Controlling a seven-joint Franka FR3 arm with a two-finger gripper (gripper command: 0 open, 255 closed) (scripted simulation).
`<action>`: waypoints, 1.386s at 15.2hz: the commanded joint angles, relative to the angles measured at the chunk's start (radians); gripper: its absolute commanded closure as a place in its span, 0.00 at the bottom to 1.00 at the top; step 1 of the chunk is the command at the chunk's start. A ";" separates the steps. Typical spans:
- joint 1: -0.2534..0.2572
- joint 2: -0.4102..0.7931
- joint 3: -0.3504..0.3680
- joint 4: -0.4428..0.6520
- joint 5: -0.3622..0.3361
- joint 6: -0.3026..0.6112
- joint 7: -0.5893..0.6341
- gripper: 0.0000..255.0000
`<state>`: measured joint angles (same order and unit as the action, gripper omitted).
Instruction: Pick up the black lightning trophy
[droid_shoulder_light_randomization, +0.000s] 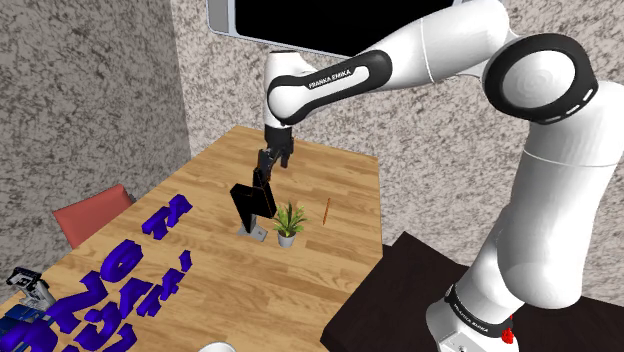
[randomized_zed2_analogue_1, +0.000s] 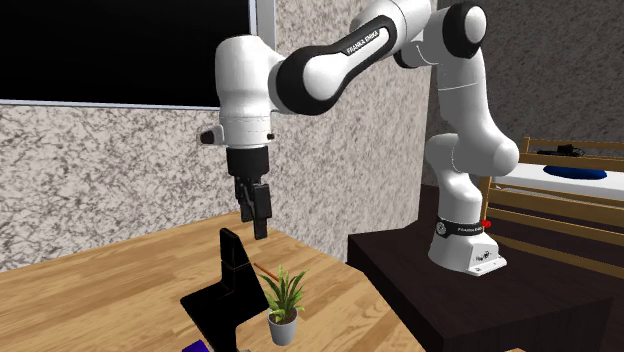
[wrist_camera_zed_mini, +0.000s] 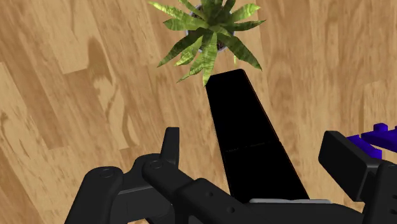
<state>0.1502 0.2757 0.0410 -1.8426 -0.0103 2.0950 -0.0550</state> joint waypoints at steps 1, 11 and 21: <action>0.008 0.076 0.005 0.074 -0.004 0.002 0.002 0.00; 0.045 0.389 0.017 0.400 -0.025 -0.014 0.004 0.00; 0.046 0.426 0.016 0.383 -0.027 0.041 0.005 1.00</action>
<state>0.1962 0.7007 0.0567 -1.4589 -0.0372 2.1352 -0.0498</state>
